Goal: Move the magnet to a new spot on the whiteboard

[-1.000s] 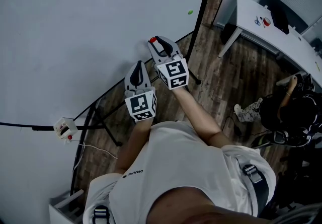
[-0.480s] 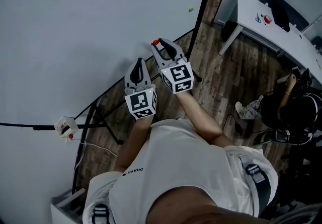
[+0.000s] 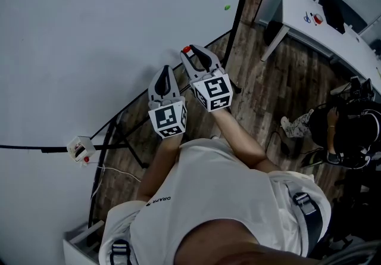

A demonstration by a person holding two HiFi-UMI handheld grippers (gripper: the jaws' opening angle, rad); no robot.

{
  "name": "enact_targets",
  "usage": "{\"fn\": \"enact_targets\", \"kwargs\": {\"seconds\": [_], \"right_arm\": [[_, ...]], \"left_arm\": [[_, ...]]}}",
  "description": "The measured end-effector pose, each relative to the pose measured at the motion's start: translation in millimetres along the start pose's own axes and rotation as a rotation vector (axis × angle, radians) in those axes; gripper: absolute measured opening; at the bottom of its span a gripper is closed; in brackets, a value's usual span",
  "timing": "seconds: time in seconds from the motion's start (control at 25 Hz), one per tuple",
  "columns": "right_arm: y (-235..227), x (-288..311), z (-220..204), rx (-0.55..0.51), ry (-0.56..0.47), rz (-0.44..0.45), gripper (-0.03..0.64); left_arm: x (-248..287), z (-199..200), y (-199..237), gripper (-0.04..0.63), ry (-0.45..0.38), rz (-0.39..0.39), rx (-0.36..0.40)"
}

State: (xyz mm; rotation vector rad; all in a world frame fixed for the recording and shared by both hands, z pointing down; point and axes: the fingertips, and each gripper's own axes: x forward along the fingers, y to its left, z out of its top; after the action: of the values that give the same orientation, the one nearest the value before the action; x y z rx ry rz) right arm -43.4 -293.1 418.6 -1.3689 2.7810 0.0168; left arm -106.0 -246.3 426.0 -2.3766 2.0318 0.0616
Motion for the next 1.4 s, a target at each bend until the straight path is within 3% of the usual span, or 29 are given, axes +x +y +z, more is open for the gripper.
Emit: {"fn": "enact_targets", "kwargs": {"seconds": [1.4], "right_arm": [[11,-25,-10,0.014,0.004,-0.020,0.129]], "left_arm": [[-5,0,8,0.002,-0.008,0.006,-0.007]]}}
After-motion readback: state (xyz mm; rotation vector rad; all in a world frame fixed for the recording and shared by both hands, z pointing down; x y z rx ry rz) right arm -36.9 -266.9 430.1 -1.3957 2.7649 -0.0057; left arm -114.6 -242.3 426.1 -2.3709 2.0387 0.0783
